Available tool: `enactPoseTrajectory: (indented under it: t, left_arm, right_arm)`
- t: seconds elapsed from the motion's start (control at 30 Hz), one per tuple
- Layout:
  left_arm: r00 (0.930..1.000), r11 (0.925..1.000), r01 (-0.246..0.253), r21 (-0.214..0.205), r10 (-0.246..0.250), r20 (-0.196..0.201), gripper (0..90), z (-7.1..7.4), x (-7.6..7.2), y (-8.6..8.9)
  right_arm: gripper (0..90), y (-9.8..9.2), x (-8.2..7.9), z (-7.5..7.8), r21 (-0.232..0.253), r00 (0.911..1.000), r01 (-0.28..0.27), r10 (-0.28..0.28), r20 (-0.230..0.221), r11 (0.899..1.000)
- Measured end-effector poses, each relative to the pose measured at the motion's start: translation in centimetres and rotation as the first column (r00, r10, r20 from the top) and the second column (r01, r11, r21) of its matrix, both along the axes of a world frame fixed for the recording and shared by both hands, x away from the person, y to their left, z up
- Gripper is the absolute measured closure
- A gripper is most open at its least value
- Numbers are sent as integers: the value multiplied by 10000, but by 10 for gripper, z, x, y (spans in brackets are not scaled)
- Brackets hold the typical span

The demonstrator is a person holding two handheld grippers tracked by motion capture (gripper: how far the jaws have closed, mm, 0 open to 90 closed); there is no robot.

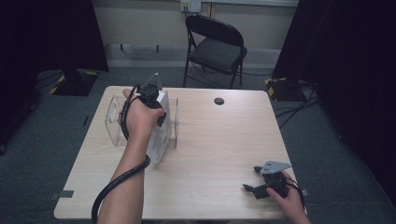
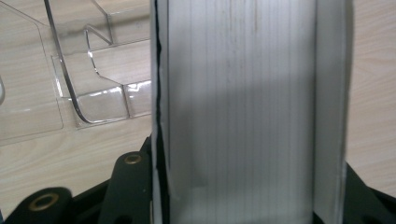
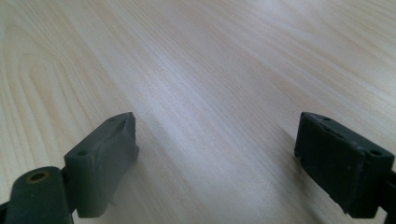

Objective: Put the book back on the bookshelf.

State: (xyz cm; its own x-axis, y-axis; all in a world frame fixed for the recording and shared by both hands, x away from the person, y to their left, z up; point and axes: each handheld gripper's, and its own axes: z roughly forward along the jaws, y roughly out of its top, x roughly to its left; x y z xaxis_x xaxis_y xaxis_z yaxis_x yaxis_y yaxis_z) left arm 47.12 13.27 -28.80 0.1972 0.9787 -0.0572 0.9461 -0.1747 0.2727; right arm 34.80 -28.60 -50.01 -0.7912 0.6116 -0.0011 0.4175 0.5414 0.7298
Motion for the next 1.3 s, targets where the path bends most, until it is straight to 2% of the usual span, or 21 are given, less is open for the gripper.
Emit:
enactPoseTrajectory:
  t: [0.13,0.2,0.27,0.43,0.63,0.83,1.0,1.13,1.2,1.3]
  left_arm:
    - [10000,10000,-78,-62,78,46,530,-2,2,0]
    - [9999,9999,142,-15,-142,63,531,-3,5,-1]
    - [9999,9999,-114,-101,114,41,531,-4,5,-3]
    - [10000,10000,-34,-30,35,32,531,-4,7,-1]
    - [9997,9996,-244,-137,245,27,530,-5,8,-5]
    - [9995,9995,-305,-51,305,33,530,-6,10,-7]
    - [9984,9984,-546,-142,549,159,530,-4,12,-6]
    - [9988,9989,-461,0,461,164,530,-4,14,-6]
    - [9975,9976,-684,-95,686,162,530,-6,15,-6]
    - [9975,9975,-693,-148,696,146,530,-7,16,-7]
  right_arm:
    - [121,0,0,0,2,10000,2,-2,0,10000]
    - [121,0,0,0,4,10000,3,-3,-6,10000]
    - [121,0,0,0,0,10000,0,0,0,10000]
    - [121,0,0,0,-2,10000,-2,2,1,10000]
    - [121,0,0,0,1,10000,5,-5,-2,10000]
    - [121,0,0,0,-1,10000,1,-1,1,10000]
    - [121,0,0,0,2,10000,3,-3,-4,10000]
    - [121,0,0,0,-1,10000,14,-14,-30,10000]
    - [121,0,0,0,0,10000,22,-22,-40,10000]
    - [121,0,0,0,1,10000,5,-5,-1,10000]
